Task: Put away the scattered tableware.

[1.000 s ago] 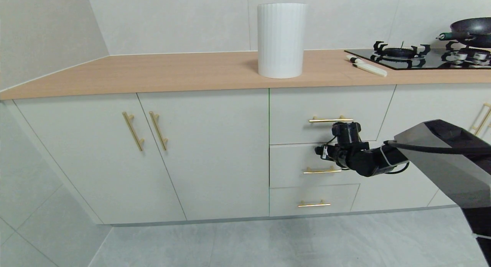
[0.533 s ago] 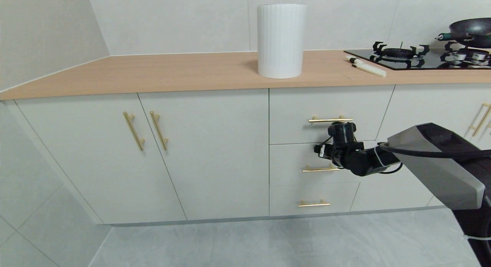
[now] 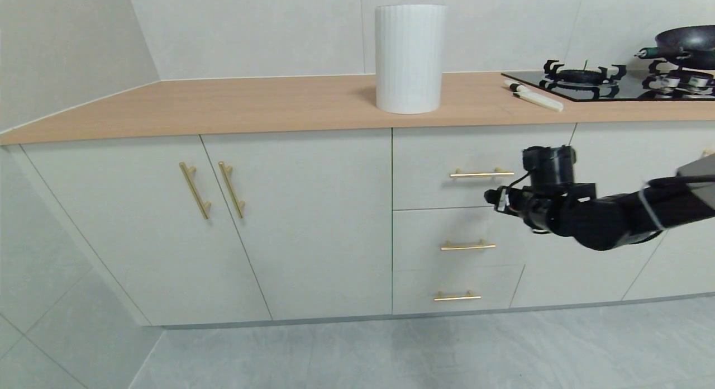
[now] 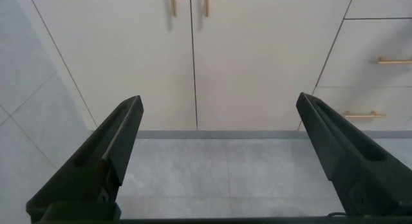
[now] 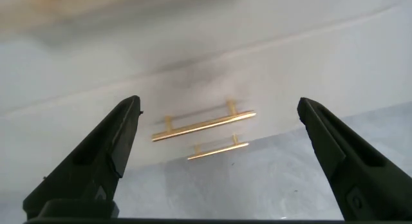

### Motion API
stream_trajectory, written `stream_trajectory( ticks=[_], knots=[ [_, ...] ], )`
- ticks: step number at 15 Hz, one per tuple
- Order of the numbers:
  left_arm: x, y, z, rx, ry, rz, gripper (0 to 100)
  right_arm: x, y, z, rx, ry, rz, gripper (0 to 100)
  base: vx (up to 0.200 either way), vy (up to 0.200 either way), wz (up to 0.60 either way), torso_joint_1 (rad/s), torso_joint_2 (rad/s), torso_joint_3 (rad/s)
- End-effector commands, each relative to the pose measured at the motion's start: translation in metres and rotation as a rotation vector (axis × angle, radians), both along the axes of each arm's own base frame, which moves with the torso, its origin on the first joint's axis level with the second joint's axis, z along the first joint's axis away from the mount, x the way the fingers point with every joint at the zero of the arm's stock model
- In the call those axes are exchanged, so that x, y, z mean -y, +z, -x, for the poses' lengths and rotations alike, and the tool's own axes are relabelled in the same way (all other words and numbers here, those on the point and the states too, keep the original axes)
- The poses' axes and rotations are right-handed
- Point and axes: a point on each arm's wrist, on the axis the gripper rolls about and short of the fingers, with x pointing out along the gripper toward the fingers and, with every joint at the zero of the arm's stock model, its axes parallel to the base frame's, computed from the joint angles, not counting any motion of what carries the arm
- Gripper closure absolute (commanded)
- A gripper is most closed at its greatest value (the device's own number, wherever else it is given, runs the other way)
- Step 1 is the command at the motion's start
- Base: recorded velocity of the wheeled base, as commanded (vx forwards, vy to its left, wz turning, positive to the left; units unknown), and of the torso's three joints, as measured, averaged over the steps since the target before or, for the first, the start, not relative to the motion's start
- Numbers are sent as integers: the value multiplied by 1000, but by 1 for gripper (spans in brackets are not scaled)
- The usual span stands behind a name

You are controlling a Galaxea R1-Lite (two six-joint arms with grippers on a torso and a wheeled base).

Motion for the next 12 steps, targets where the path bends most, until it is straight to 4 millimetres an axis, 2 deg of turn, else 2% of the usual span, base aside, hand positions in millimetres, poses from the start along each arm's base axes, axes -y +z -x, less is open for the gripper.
stream_trajectory(
  ticks=[1, 3, 4, 6, 7, 11, 12],
  knots=[
    [0, 0, 0, 0, 0, 0, 0, 37, 80, 125, 160, -33, 36, 0, 0, 0, 0, 0, 0, 0],
    [0, 0, 0, 0, 0, 0, 0, 53, 90, 178, 214, -29, 83, 0, 0, 0, 0, 0, 0, 0],
    [0, 0, 0, -1, 0, 0, 0, 70, 96, 234, 285, -11, 160, 0, 0, 0, 0, 0, 0, 0],
    [0, 0, 0, 0, 0, 0, 0, 89, 89, 295, 371, -25, 283, 0, 0, 0, 0, 0, 0, 0],
    [0, 0, 0, -1, 0, 0, 0, 97, 83, 318, 383, -55, 332, 0, 0, 0, 0, 0, 0, 0],
    [0, 0, 0, 0, 0, 0, 0, 119, 62, 386, 381, -288, 378, 0, 0, 0, 0, 0, 0, 0],
    [0, 0, 0, -1, 0, 0, 0, 120, 50, 402, 386, -362, 390, 0, 0, 0, 0, 0, 0, 0]
  ],
)
